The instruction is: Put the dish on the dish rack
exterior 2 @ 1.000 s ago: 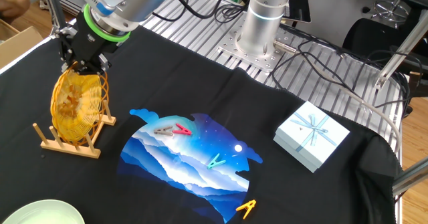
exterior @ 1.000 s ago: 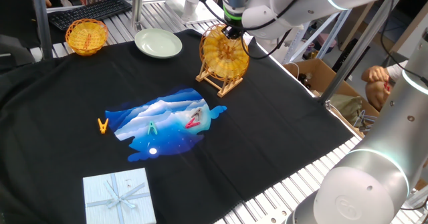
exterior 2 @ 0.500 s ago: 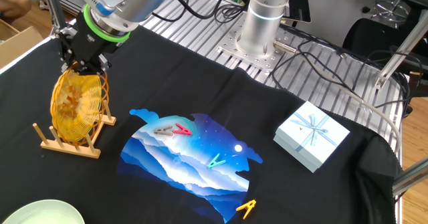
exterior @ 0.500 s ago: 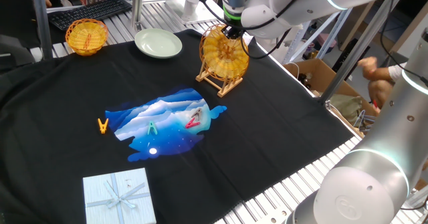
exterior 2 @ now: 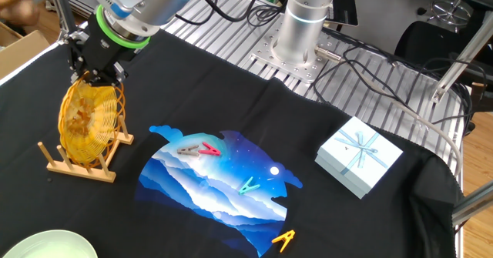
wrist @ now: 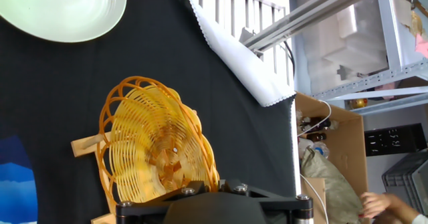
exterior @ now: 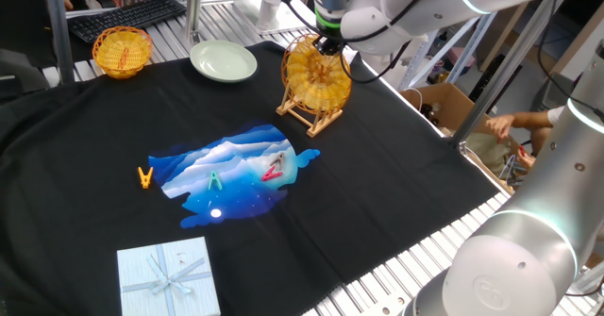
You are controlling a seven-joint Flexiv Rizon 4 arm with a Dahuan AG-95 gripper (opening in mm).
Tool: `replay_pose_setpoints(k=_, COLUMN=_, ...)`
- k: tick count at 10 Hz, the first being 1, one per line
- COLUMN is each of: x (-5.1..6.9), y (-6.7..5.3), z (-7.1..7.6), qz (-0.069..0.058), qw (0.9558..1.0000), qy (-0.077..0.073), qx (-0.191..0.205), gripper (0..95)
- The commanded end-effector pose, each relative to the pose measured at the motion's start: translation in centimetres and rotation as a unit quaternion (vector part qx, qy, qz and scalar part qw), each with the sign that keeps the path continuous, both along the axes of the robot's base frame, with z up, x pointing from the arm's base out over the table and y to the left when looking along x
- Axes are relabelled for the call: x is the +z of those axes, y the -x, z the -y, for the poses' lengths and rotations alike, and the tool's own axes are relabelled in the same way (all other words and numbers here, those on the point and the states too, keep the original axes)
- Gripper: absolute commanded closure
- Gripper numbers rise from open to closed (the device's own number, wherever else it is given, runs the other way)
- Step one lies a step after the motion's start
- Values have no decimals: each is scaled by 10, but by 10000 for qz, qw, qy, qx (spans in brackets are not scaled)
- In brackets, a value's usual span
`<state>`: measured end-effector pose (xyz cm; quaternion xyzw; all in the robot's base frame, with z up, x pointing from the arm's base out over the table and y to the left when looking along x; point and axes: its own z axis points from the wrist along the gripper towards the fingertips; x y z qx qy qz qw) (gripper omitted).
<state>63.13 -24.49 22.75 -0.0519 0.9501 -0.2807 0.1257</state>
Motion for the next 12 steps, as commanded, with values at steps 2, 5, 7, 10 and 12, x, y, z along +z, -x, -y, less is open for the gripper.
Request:
replay_pose_setpoints(k=2, x=-2, y=1, z=-7, qz=229, qw=9972, qy=-481, qx=-520, gripper=0)
replay_pose_setpoints(k=5, x=-6, y=2, z=-8, qz=-47, qw=9921, qy=-991, qx=-765, gripper=0)
replay_pose_setpoints(k=7, x=-6, y=2, z=-8, qz=-56, qw=9919, qy=-1014, qx=-765, gripper=0)
replay_pose_setpoints(k=10, x=-9, y=3, z=-9, qz=-176, qw=9802, qy=-1717, qx=-970, gripper=0)
replay_pose_setpoints(k=12, x=-12, y=5, z=-10, qz=-144, qw=9796, qy=-1748, qx=-977, gripper=0)
